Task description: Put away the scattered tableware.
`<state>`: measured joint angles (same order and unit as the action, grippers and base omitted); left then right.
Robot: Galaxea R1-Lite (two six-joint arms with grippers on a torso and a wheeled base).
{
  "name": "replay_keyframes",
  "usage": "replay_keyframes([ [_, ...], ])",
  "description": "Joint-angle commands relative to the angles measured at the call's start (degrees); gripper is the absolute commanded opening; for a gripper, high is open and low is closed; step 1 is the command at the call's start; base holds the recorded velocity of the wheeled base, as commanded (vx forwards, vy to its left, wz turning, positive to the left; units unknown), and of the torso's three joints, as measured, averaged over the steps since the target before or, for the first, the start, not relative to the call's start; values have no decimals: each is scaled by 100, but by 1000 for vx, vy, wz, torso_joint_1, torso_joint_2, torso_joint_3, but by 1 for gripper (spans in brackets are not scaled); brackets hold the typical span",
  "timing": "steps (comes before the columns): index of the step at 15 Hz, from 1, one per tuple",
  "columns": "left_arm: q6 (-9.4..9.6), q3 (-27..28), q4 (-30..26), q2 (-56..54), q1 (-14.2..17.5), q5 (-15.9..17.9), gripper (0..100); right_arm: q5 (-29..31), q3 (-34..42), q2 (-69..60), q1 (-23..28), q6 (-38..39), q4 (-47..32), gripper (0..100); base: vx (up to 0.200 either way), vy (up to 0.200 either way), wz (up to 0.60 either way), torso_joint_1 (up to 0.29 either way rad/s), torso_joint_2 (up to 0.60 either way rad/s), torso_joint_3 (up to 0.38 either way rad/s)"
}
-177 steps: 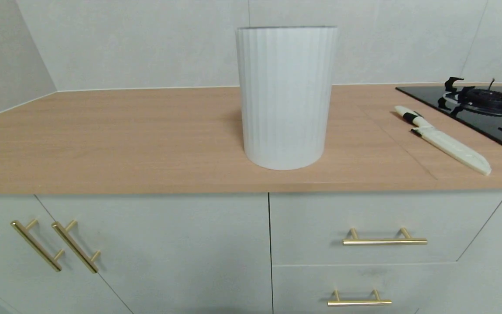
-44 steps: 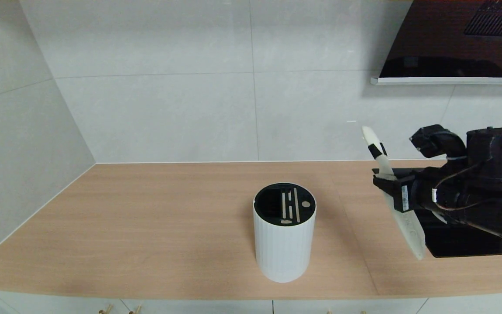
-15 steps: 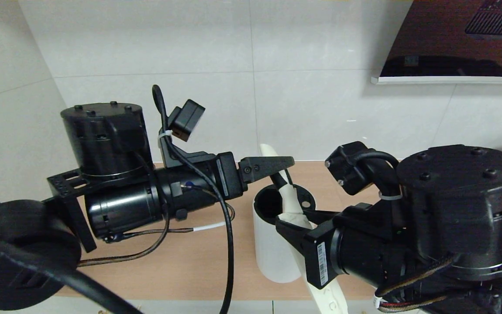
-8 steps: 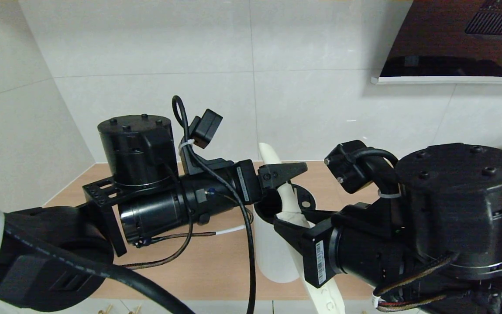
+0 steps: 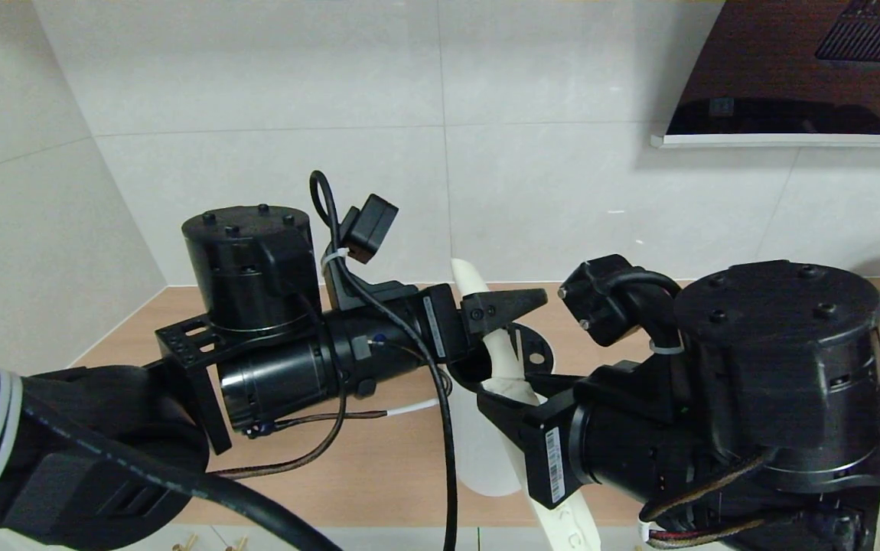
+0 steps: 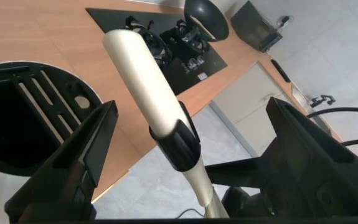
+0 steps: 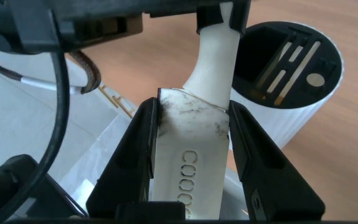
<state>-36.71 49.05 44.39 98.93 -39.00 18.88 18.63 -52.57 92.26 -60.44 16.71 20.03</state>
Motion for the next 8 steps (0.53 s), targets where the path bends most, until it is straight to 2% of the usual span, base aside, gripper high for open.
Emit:
replay_keyframes([
  [1, -3, -1, 0, 13, -11, 1, 100, 9, 1, 11, -3, -1, 1, 0, 0, 0, 0, 0, 0, 0],
  [2, -3, -1, 0, 30, -11, 1, 0, 9, 1, 3, -3, 7, 1, 0, 0, 0, 0, 0, 0, 0],
  [8, 6, 8, 0, 162, -20, 1, 0, 18, -34, 11, 15, 377, 361, 0, 0, 0, 0, 0, 0, 0],
])
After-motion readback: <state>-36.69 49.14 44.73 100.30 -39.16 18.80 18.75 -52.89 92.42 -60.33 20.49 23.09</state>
